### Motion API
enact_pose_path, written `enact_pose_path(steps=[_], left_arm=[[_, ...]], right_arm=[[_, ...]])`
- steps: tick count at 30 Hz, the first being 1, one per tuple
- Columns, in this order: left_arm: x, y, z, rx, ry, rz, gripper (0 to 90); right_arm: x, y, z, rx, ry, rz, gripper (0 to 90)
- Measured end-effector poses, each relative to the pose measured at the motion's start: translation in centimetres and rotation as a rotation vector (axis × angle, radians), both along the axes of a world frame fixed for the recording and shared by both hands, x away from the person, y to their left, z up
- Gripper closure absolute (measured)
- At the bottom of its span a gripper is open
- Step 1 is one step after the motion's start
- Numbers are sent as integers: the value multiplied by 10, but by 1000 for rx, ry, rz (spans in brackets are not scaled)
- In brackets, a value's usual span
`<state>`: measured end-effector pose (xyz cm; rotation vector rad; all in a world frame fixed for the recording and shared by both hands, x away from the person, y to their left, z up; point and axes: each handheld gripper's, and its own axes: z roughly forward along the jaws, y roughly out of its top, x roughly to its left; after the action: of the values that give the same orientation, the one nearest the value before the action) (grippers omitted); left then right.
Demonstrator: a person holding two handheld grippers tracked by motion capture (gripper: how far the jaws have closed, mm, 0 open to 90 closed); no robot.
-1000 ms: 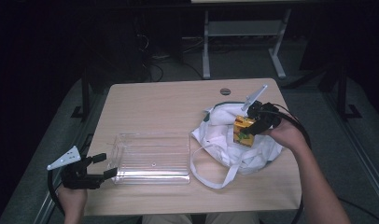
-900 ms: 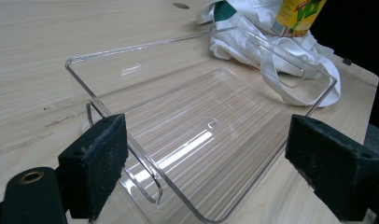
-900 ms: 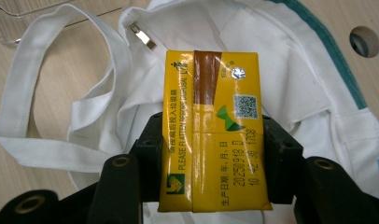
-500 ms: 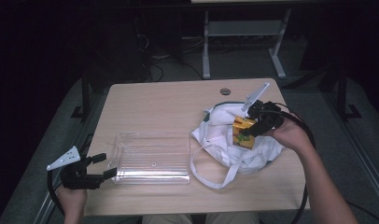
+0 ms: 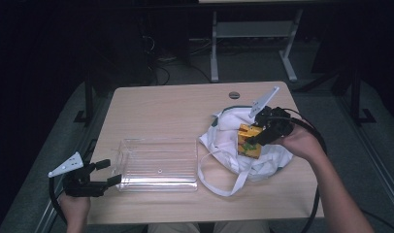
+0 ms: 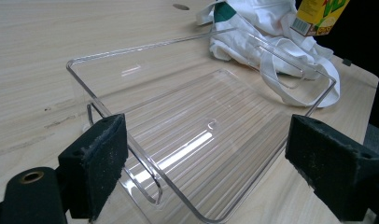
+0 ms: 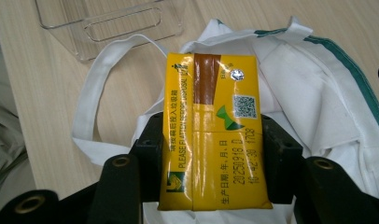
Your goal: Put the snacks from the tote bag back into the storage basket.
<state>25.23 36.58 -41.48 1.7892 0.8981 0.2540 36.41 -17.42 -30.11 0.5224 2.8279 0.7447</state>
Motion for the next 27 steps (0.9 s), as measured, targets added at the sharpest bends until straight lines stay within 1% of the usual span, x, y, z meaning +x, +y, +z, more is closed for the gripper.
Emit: enact_pose_path(steps=[5,9,16,20,27], left_arm=[[0,0,0,0,0,-1,128],[0,0,0,-2,0,2,128],[0,0,0,1,-1,-1,128],[0,0,0,2,-2,-1,128],[0,0,0,-3,-5,1,128]], right_arm=[[-3,4,2,-2,13,14,510],[-7,8,5,-1,6,30,510],[-12,12,9,10,11,46,510],[-14,17,11,5,0,59,510],[-20,26,17,8,-2,83,510]])
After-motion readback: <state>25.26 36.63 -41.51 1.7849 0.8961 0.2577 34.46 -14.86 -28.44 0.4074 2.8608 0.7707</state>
